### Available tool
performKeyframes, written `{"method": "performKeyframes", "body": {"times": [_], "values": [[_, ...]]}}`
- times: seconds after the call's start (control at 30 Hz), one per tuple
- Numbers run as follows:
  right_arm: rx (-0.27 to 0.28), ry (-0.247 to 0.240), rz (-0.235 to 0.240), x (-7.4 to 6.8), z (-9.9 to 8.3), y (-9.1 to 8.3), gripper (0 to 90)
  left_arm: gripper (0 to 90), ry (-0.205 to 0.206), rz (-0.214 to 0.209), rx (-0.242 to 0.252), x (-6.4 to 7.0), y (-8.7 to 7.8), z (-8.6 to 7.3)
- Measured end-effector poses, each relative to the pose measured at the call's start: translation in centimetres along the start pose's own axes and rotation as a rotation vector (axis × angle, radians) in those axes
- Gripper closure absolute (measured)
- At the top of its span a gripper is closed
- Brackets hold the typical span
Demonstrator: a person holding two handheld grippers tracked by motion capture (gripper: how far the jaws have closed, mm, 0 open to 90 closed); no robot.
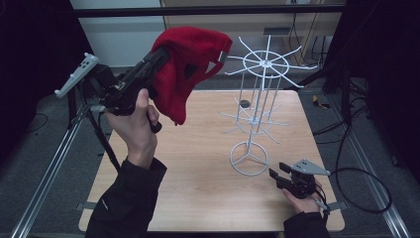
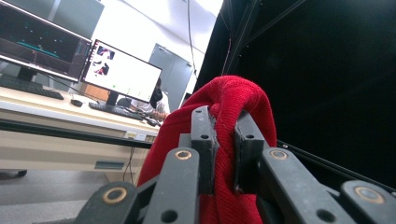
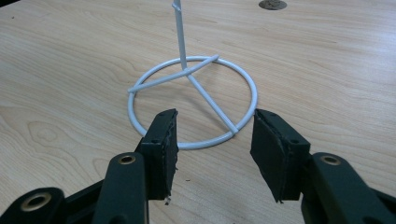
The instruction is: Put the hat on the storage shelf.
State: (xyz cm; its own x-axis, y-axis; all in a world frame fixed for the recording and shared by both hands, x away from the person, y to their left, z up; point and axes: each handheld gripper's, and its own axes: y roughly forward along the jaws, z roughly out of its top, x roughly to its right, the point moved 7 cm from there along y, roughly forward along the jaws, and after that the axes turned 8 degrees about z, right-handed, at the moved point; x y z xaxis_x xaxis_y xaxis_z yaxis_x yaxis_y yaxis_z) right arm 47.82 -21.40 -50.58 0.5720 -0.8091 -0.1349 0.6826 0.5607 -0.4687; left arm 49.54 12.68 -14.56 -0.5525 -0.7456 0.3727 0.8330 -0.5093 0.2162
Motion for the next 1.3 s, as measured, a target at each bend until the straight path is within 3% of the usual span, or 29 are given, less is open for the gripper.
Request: {"method": "performKeyframes", "body": {"times": [0.3, 0.6, 0.9, 1.1, 1.3], "values": [[0.000, 0.004, 0.005, 0.0, 0.0, 0.0, 50.9, 81.1, -0.042, -0.029, -0.006, 1.4, 1.3, -0.6], [-0.008, -0.004, 0.007, 0.0, -0.1, 0.1, 50.9, 80.6, -0.035, -0.024, -0.044, 2.3, 2.6, -2.2], [-0.010, -0.005, 0.009, -0.1, -0.1, 0.2, 51.1, 79.7, -0.019, 0.020, -0.088, 0.8, 2.9, -4.4], [-0.012, -0.010, 0.009, -0.1, -0.1, 0.2, 51.2, 78.2, -0.042, 0.035, -0.093, -0.3, 2.7, -5.1], [-0.015, -0.014, 0.007, -0.1, -0.1, 0.2, 51.2, 75.0, -0.039, 0.049, -0.122, -1.3, 2.2, -6.6]]}}
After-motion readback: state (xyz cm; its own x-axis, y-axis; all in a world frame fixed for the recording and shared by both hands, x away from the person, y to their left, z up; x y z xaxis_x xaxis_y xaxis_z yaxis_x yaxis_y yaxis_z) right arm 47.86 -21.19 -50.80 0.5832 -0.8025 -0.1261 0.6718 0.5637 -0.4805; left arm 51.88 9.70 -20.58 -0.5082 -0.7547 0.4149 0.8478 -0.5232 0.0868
